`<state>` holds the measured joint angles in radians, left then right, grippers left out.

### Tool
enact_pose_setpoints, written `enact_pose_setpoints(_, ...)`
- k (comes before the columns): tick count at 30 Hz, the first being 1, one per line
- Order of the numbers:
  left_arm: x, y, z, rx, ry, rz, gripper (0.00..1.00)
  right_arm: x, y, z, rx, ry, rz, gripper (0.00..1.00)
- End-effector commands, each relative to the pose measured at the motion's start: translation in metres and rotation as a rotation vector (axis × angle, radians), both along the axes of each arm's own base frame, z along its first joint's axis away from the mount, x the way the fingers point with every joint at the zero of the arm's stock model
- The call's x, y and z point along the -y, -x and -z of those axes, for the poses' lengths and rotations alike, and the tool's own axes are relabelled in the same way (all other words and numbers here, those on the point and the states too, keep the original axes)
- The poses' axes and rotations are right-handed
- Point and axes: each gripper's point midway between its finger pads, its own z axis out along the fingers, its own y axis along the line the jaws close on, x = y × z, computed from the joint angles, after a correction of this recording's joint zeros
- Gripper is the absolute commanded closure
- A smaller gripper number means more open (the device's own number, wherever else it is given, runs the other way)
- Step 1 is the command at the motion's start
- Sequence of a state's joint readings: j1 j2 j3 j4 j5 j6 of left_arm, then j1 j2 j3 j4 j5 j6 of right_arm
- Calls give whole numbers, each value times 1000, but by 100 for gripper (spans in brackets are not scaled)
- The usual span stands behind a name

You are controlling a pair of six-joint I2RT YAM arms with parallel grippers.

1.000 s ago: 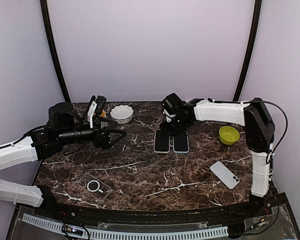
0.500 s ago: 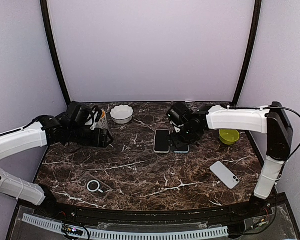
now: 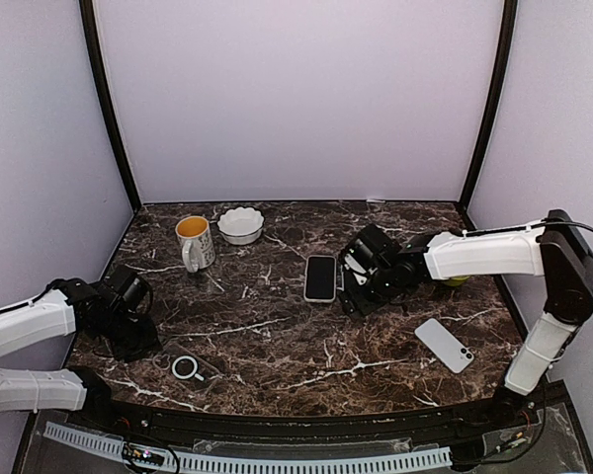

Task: Put the phone into the phone case
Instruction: Pick up the phone case from the center of the board.

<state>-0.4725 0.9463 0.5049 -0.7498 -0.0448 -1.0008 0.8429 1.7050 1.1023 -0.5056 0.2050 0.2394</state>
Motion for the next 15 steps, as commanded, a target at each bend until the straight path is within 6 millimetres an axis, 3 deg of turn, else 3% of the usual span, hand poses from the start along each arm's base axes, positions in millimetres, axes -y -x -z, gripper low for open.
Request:
enact_pose_setpoints(1,-17,15,14,-81,-62,-100,69,-11,-4,-15,65,-77,-42,12)
enact_pose_setpoints(5,-13,20,22,-112,-41,-94,76,-9,-2,-11,59,-70,-48,12)
enact_pose_setpoints(15,-4,21,37,-127,-5,-56,76,-10,-3,-10,49,-60,-35,12)
